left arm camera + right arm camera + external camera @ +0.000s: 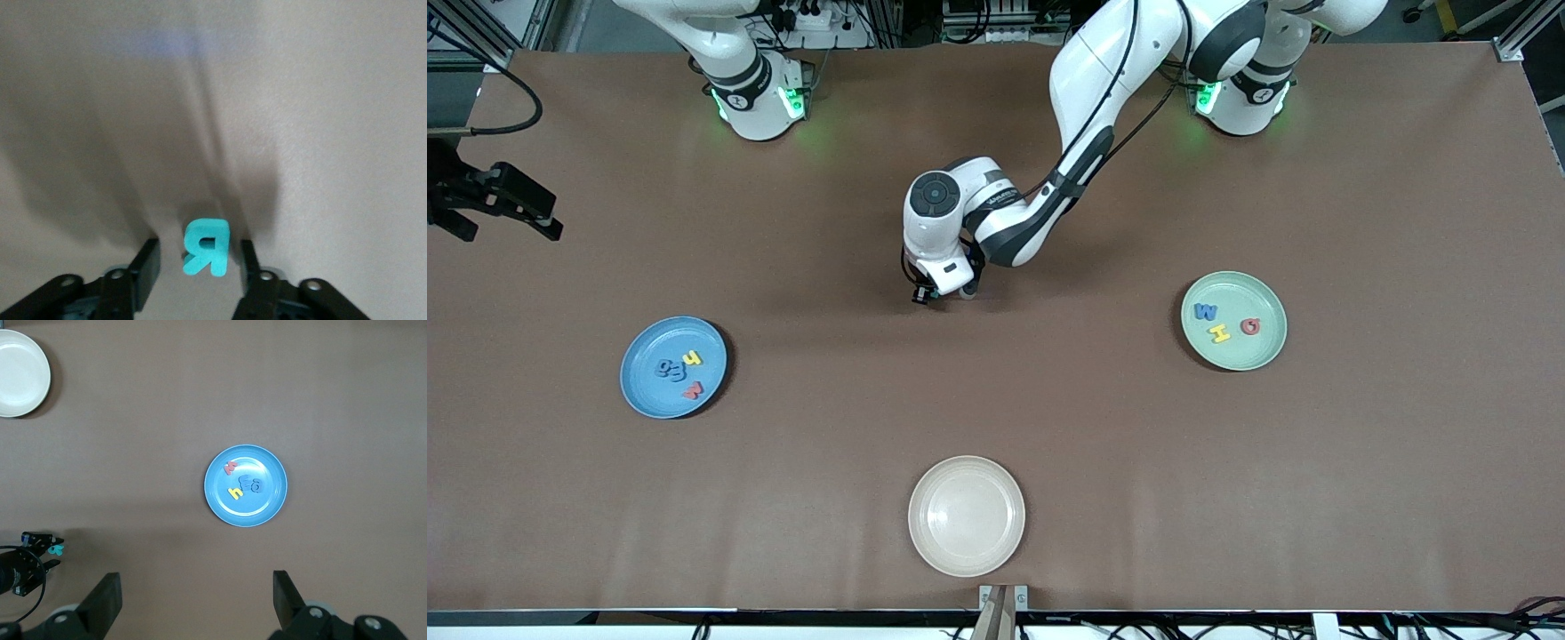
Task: Sort upper and lower case letters into plates
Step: 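Lower and close the left gripper on the teal R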
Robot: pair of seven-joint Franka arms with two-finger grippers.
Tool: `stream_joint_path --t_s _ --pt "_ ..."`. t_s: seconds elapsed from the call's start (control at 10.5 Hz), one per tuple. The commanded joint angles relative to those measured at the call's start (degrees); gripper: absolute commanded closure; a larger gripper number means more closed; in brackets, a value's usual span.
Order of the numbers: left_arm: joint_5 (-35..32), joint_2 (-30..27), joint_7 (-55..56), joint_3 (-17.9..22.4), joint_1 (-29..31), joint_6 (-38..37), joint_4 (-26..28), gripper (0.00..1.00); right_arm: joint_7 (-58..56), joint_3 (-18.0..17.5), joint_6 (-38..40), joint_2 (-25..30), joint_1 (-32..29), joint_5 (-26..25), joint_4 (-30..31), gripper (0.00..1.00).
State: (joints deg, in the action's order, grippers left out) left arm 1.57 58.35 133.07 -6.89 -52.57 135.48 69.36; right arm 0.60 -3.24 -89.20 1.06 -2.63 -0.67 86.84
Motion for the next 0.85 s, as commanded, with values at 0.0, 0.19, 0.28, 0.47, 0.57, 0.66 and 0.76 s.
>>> stream_joint_path --t_s 0.0,0.19,0.28,0.47,0.57,0.66,0.76 --pt "1.25 1.59 -2.02 1.09 0.89 -0.04 -0.81 0.39 -0.34 -0.18 2.71 -0.01 -0.45 0.67 -0.62 0.0" --pt "1.25 1.59 -2.11 1.09 0.89 -0.04 -0.72 0.45 -0.42 -0.18 2.63 -0.01 -0.54 0.67 -0.62 0.0" --pt "1.33 1.68 -2.11 1.09 0.89 0.04 -0.72 0.46 -0.42 -0.18 2.63 -0.01 -0.54 0.67 -0.62 0.0" --pt "1.42 1.6 -2.03 0.91 0.72 -0.04 -0.72 0.46 -0.42 -0.18 2.63 -0.01 -0.45 0.67 -0.44 0.0" --pt "1.42 1.42 -1.85 0.56 0.63 0.04 -0.72 0.5 -0.42 -0.18 2.63 -0.01 -0.36 0.67 -0.44 0.0" --pt "1.42 1.33 -1.85 0.39 0.63 -0.04 -0.81 0.55 -0.42 -0.18 2.45 -0.01 -0.45 0.58 -0.53 0.0" --pt "1.42 1.33 -1.94 0.38 0.63 0.04 -0.81 0.61 -0.6 -0.1 2.45 -0.01 -0.45 0.67 -0.53 0.0"
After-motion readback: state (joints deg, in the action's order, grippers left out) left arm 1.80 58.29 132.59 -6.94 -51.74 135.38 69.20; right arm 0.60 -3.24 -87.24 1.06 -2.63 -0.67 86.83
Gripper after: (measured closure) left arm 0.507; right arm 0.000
